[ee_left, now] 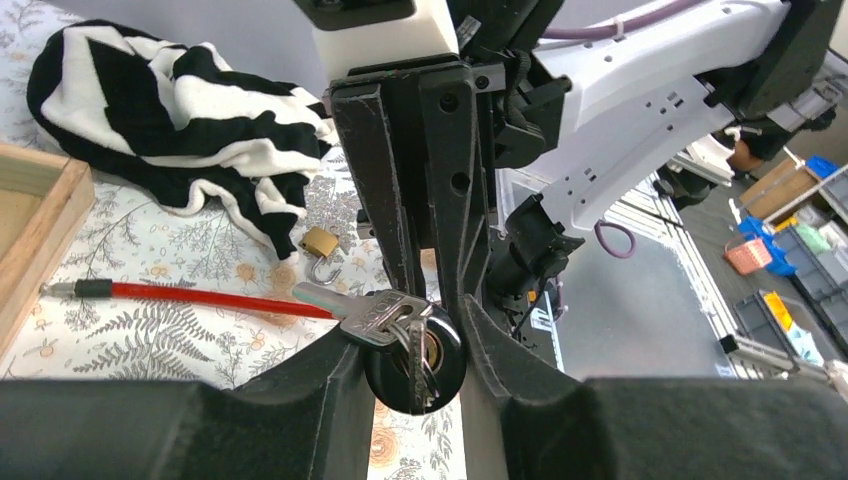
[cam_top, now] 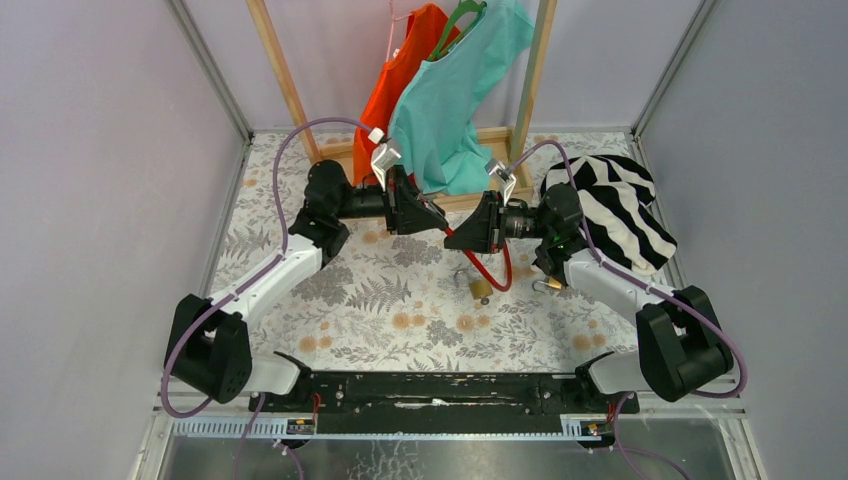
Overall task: Lock with the key
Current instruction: Pick up the lock from the center of the board.
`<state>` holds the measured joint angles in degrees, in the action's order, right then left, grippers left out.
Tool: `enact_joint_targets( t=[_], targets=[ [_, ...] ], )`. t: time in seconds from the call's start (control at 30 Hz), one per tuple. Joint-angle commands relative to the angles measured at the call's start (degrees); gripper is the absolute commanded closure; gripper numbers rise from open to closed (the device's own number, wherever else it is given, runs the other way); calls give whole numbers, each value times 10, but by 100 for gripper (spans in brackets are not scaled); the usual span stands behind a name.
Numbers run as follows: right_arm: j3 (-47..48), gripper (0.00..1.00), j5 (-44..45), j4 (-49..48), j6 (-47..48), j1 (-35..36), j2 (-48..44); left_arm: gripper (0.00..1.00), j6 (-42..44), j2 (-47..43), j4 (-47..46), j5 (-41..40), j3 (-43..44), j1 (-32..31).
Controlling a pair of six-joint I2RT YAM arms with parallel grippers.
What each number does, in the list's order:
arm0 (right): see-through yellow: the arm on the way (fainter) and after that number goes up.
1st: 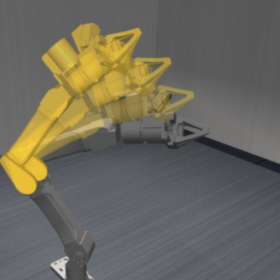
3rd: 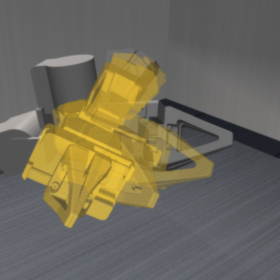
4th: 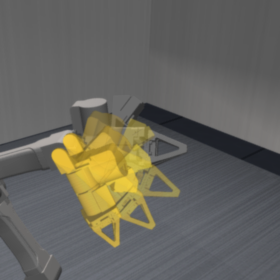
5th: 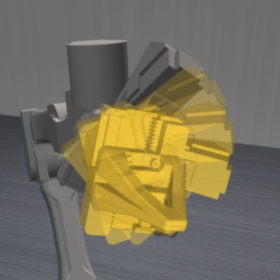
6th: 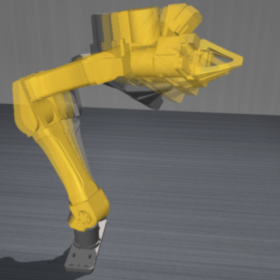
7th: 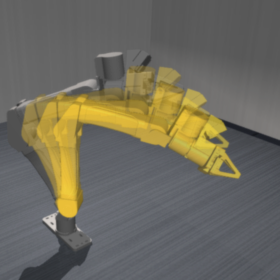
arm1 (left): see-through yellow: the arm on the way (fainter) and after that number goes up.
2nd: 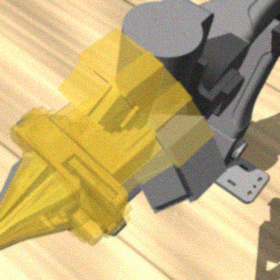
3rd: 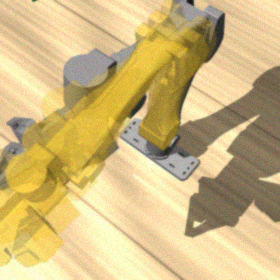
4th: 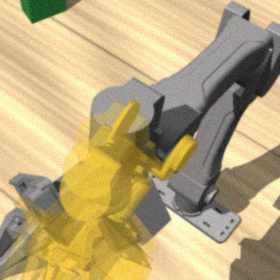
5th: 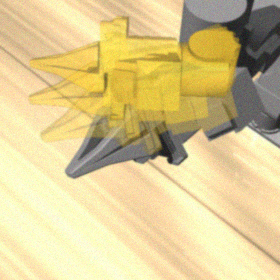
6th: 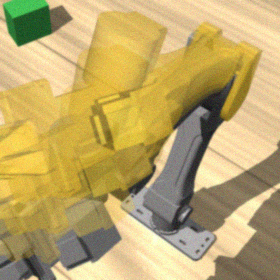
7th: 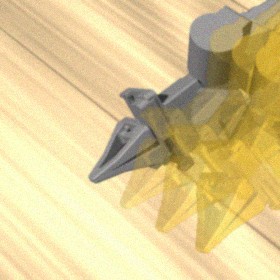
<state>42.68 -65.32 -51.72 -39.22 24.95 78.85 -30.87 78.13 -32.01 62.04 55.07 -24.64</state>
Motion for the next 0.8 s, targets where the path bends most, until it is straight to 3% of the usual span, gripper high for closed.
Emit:
enact_joint_targets(
  t=[0.0,0.07,0.23,0.3,0.43,0.53,0.6,0.77],
  targets=[
    [20,90,37,84,97,-2,-15,94,22,-18,69,-87,7,-1],
    [39,84,67,177,171,-2,-24,100,50,-20,181,-158,36,-7],
    [74,78,146,322,315,-1,-30,100,38,-3,366,-308,108,-28],
    [78,81,168,343,343,1,-35,100,18,9,418,-354,134,-32],
    [83,98,192,361,361,5,-35,98,-23,28,469,-392,172,-33],
    [81,100,196,360,351,5,-38,82,-53,26,459,-384,176,-32],
    [79,100,182,350,328,3,-40,65,-71,20,431,-354,167,-28],
    [60,100,112,226,196,-16,-42,27,-81,-3,337,-274,128,-5]
  ],
)
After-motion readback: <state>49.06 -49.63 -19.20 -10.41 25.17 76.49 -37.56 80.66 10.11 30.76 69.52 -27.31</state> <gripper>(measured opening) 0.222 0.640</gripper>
